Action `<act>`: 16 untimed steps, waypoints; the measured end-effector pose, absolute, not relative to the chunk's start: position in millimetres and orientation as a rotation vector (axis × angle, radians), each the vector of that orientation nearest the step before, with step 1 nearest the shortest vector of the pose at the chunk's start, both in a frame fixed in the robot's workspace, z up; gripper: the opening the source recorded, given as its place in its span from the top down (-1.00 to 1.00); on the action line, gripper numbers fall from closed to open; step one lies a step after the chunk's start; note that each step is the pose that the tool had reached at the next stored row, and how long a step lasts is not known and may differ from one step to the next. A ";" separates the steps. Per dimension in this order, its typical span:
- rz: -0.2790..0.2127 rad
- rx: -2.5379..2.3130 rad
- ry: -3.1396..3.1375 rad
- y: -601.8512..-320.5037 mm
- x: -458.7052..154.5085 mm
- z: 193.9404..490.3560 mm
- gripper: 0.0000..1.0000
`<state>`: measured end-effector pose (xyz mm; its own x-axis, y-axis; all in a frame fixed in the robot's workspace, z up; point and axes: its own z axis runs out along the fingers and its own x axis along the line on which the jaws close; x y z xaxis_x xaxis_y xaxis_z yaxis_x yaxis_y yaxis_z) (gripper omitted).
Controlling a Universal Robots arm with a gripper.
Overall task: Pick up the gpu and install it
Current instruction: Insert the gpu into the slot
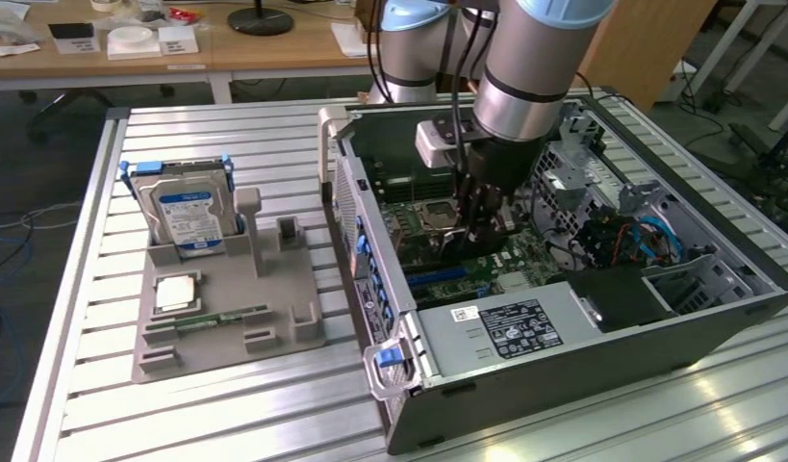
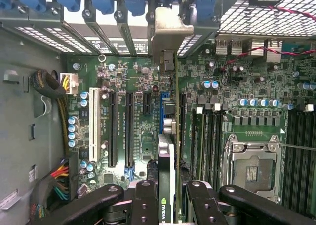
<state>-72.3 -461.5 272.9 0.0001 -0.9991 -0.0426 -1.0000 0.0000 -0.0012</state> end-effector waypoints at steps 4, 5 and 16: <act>0.045 -2.199 2.200 -461.5 -72.8 270.9 0.47; 0.045 -2.200 2.200 -461.5 -72.8 270.9 0.47; 0.046 -2.199 2.199 -461.5 -75.6 269.8 0.47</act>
